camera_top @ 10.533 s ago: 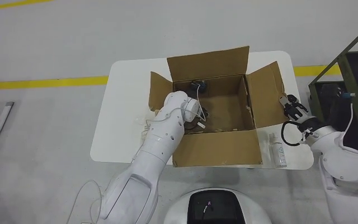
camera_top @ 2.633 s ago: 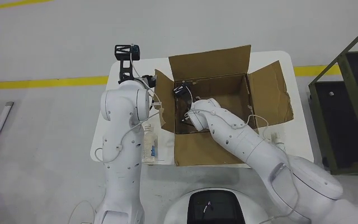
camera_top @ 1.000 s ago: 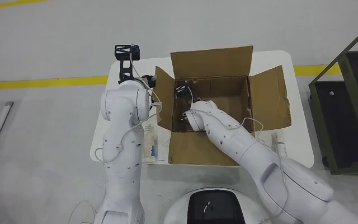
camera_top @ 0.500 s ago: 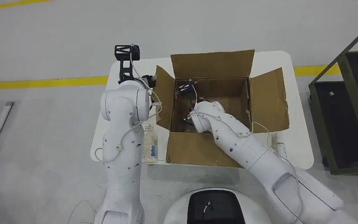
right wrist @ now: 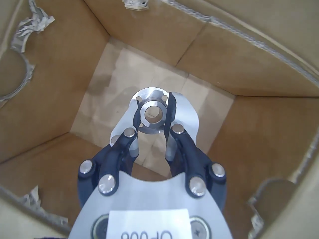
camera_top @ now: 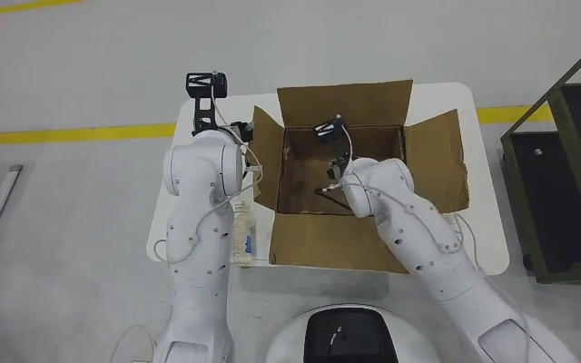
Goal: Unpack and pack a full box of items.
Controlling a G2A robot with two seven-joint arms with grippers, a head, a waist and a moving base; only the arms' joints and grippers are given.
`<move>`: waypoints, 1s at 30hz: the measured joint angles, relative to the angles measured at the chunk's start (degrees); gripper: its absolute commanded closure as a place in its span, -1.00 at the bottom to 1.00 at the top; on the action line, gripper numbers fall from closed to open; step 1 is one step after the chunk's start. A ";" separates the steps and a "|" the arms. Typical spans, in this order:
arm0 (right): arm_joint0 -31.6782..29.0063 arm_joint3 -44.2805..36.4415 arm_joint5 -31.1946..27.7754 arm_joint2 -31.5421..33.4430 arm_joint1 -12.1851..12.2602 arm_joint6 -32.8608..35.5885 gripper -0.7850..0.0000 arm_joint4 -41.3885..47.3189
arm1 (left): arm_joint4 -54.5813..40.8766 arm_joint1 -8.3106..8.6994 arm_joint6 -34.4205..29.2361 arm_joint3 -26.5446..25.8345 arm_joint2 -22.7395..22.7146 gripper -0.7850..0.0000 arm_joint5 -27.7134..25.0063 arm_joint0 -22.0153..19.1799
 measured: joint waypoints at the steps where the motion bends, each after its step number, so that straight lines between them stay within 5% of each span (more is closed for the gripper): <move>1: -0.98 -2.14 -0.73 1.06 0.28 0.83 1.00 -0.32 | 0.00 0.00 0.00 0.00 0.00 -1.00 0.00 0.00; 21: -4.09 -7.66 -2.78 4.06 0.96 1.86 1.00 -0.56 | 0.00 0.00 0.00 0.00 0.00 -1.00 0.00 0.00; 30: -9.06 -16.56 -4.22 9.74 1.82 -0.80 1.00 1.53 | 0.00 0.00 0.00 0.00 0.00 -1.00 0.00 0.00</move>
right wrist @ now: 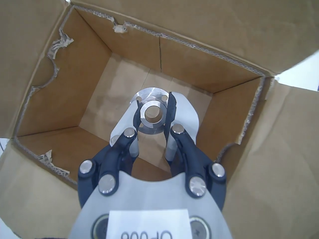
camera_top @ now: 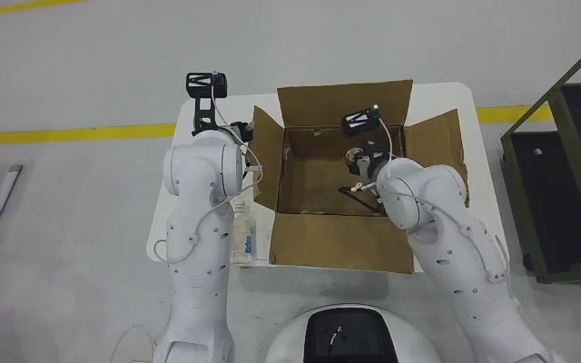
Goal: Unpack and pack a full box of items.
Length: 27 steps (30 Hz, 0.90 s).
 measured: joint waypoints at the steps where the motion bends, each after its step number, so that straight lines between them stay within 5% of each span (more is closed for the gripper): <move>1: -1.09 -2.04 0.11 1.33 0.15 -0.26 1.00 0.87 | 0.00 0.00 0.00 0.00 0.00 -1.00 0.00 0.00; 8: -8.17 -12.24 1.29 11.16 0.85 -3.43 1.00 11.47 | 0.00 0.00 0.00 0.00 0.00 -1.00 0.00 0.00; 17: -12.94 -12.80 1.70 18.46 1.02 -11.10 1.00 29.94 | 0.00 0.00 0.00 0.00 0.00 -1.00 0.00 0.00; 27: -12.94 -11.71 1.25 18.35 1.19 -11.68 1.00 30.88 | 0.00 0.00 0.00 0.00 0.00 -1.00 0.00 0.00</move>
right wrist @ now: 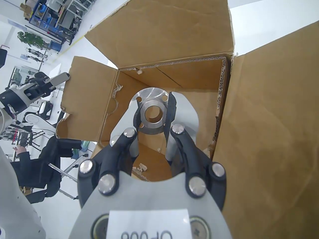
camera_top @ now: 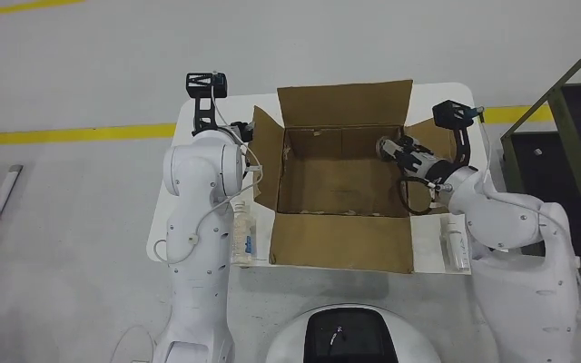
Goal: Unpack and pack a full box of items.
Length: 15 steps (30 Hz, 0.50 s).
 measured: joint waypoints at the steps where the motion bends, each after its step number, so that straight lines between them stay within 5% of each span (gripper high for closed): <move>1: 0.00 0.00 0.00 0.00 0.00 0.00 1.00 0.00 | 0.00 0.00 0.00 0.00 0.00 -1.00 0.00 0.00; 15: -3.72 -3.56 1.38 6.64 0.30 -8.00 1.00 16.14 | 0.00 0.00 0.00 0.00 0.00 -1.00 0.00 0.00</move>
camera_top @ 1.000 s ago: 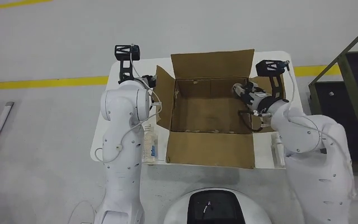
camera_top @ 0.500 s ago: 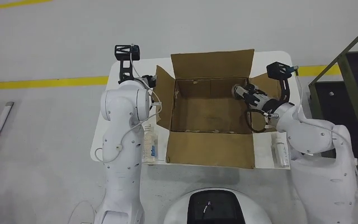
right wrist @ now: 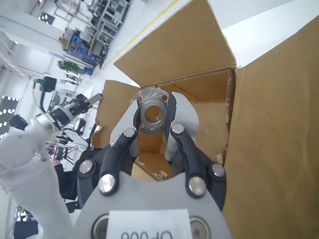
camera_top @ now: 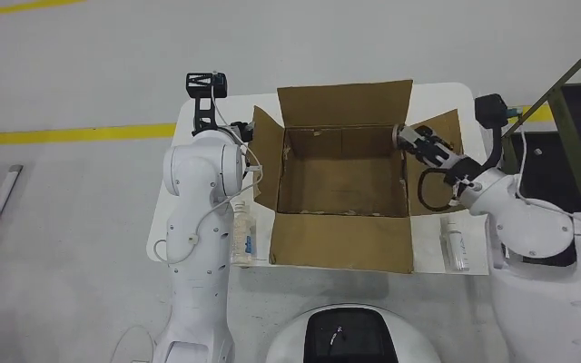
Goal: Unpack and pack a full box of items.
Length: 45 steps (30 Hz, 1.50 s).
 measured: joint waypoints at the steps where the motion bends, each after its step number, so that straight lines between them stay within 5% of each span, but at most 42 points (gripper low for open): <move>1: -0.56 -0.87 0.31 1.44 0.15 -0.72 1.00 0.94 | 0.00 0.00 0.00 0.00 0.00 -1.00 0.00 0.00; 13: -6.57 -10.07 2.64 12.96 2.61 1.19 1.00 -11.29 | 0.00 0.00 0.00 0.00 0.00 -1.00 0.00 0.00; 22: -11.42 -8.29 8.21 16.21 3.77 5.61 1.00 -21.11 | 0.00 0.00 0.00 0.00 0.00 -1.00 0.00 0.00; 34: -13.44 1.55 9.86 11.68 5.01 11.88 1.00 -35.79 | 0.00 0.00 0.00 0.00 0.00 -1.00 0.00 0.00; 45: -13.39 5.52 9.29 7.23 5.41 15.70 1.00 -39.47 | 0.00 0.00 0.00 0.00 0.00 -1.00 0.00 0.00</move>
